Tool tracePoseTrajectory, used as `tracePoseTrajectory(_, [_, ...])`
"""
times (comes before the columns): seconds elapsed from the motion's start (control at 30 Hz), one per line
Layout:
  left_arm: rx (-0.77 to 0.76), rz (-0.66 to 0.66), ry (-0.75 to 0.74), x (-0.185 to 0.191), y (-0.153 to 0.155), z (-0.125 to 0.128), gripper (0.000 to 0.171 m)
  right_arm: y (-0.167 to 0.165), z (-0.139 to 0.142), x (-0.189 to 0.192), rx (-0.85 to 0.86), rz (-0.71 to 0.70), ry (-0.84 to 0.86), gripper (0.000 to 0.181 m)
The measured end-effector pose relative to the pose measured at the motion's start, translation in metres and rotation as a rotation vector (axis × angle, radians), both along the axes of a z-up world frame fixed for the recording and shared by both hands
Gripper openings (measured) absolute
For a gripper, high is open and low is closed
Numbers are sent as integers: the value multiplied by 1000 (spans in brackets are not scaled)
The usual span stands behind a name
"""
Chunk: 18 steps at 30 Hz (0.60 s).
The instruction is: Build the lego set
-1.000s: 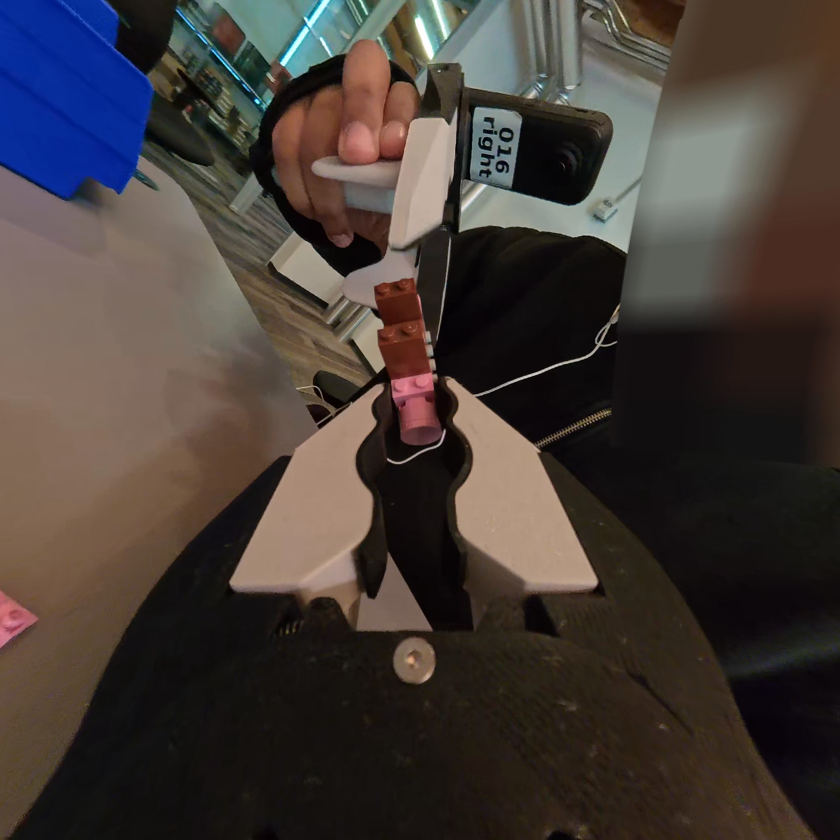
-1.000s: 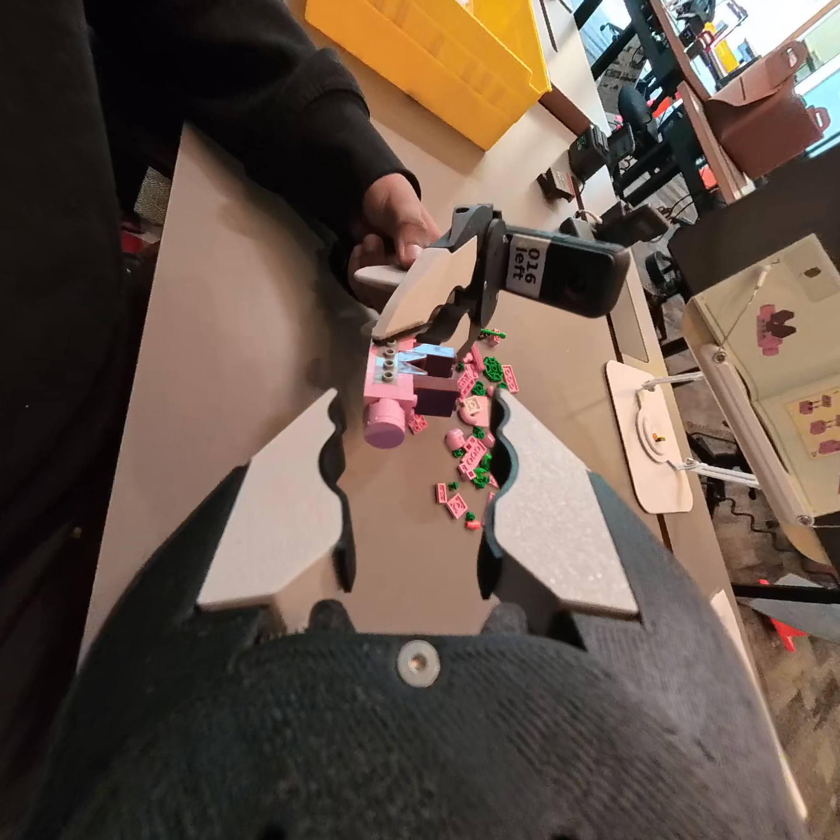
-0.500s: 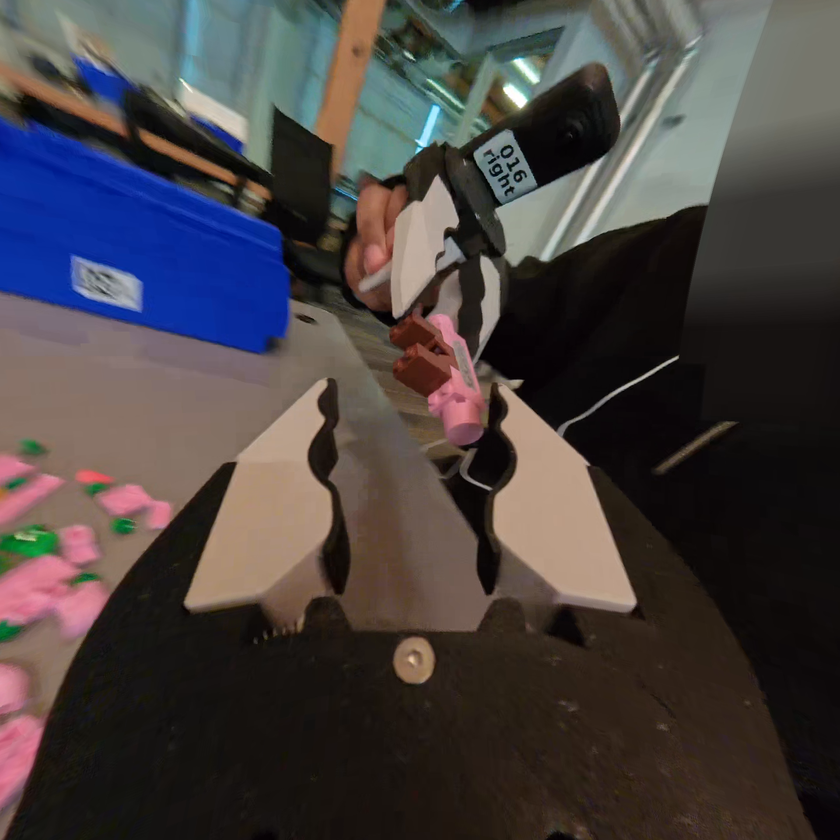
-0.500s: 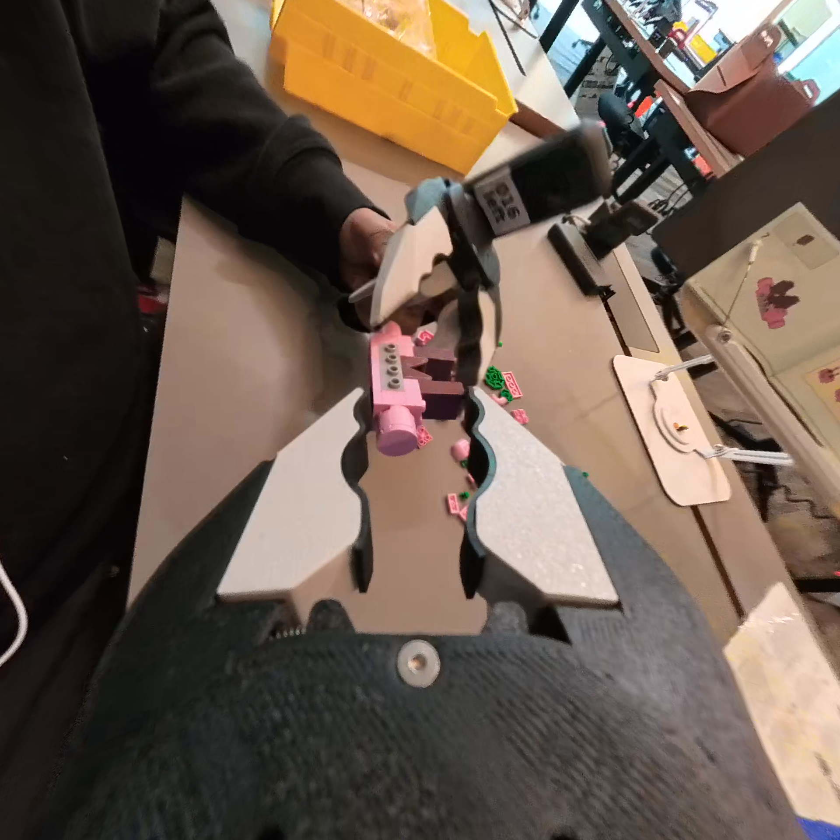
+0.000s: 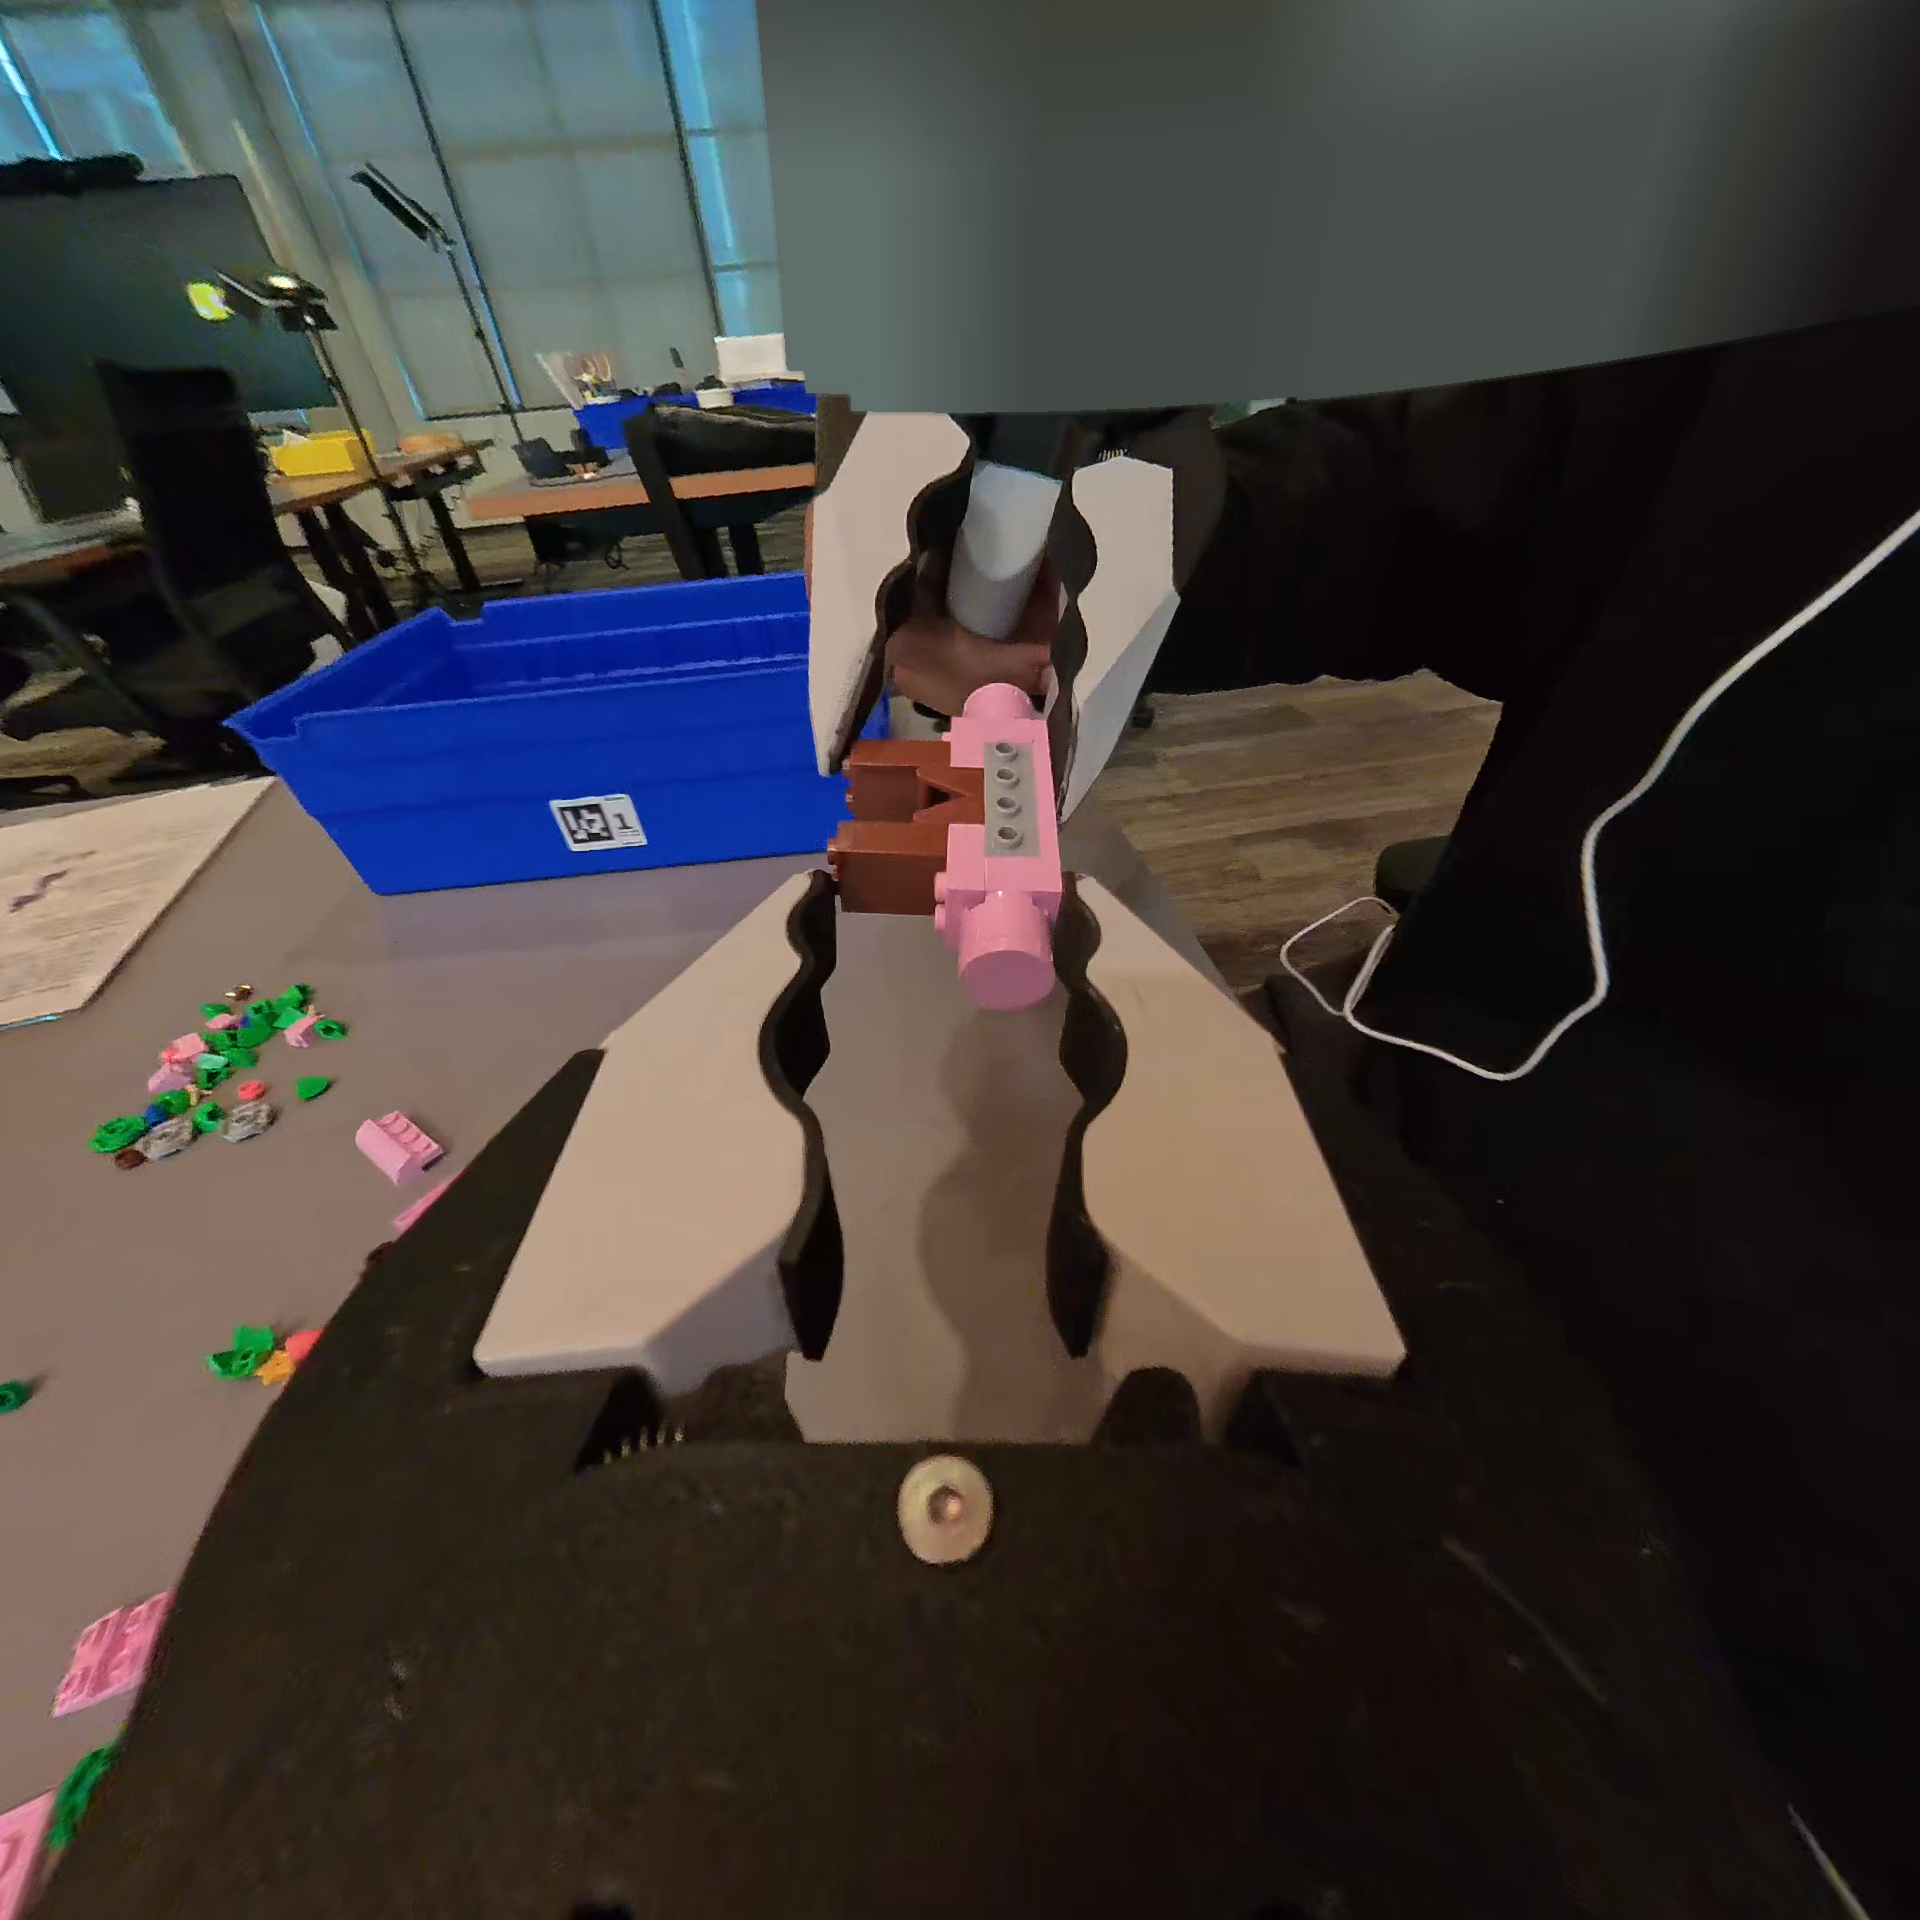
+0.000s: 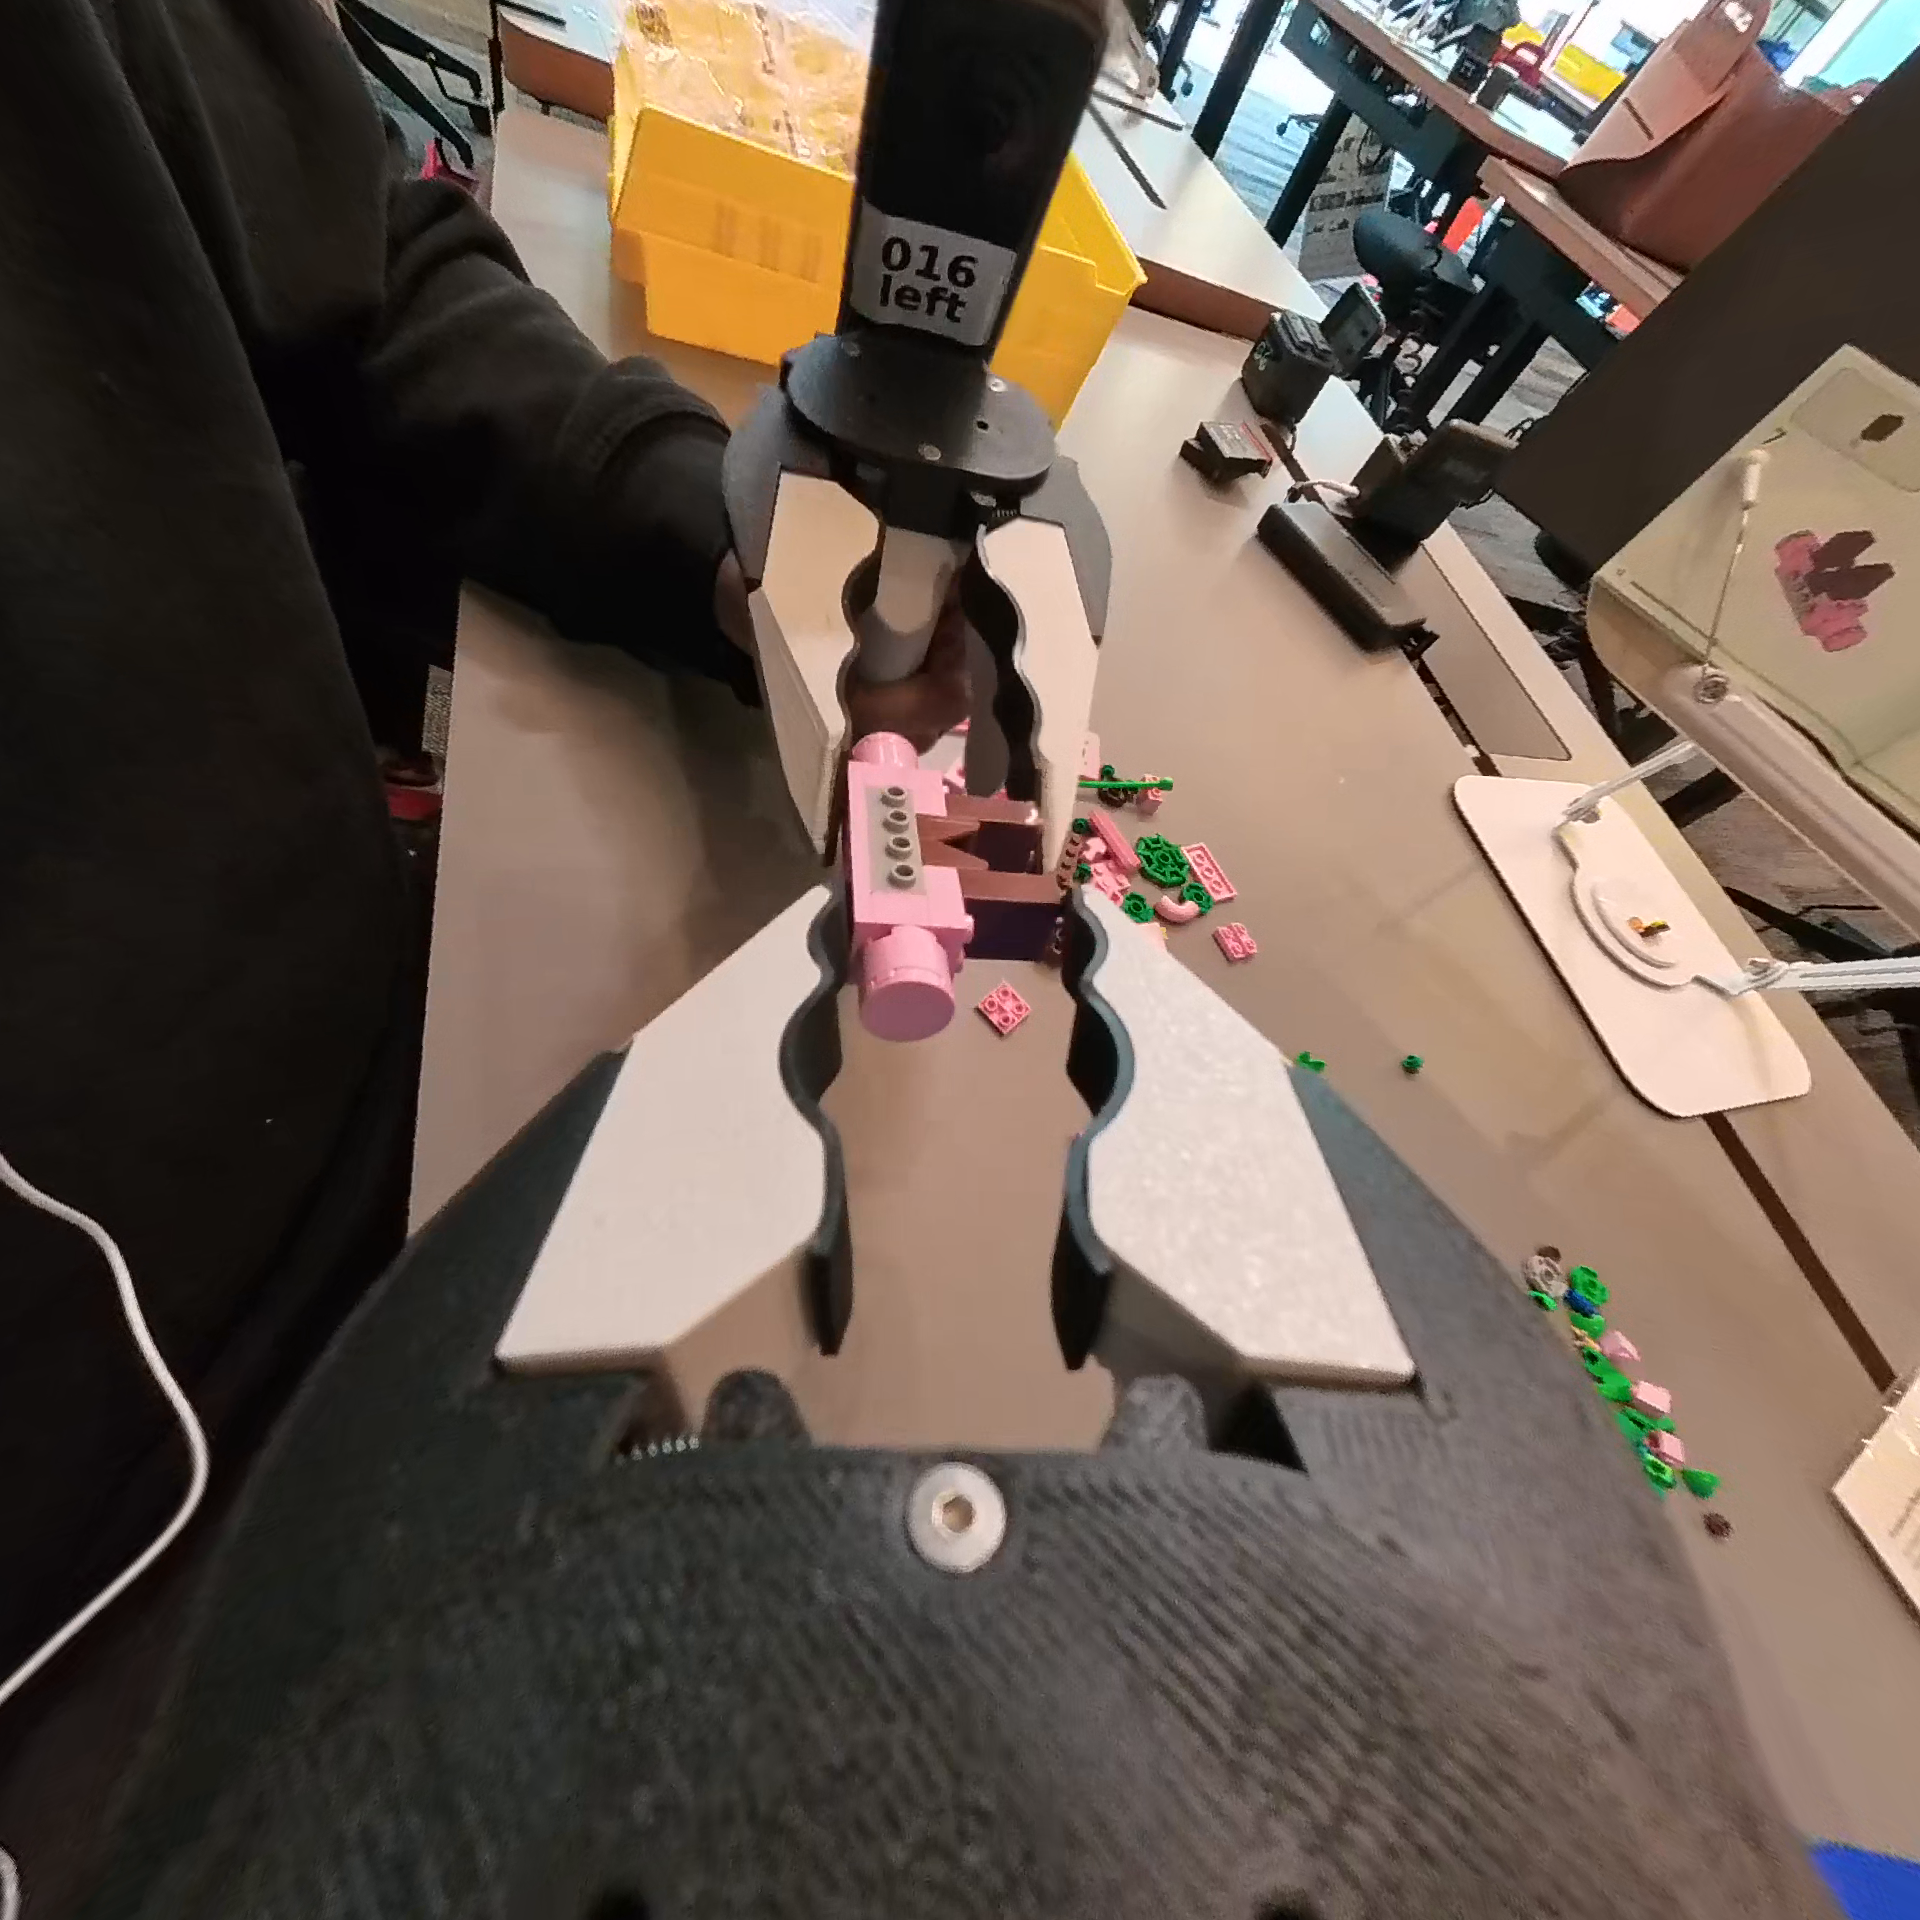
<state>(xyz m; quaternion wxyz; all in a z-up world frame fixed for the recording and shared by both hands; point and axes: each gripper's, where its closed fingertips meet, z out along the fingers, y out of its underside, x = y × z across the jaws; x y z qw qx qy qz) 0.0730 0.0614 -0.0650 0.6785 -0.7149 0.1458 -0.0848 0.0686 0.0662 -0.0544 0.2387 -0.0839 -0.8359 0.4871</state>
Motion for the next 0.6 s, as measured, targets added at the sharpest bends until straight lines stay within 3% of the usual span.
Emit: tracePoseTrajectory(0.6, [-28,45,87,4,4,-5,40,2,-1,4,52,7,44,40])
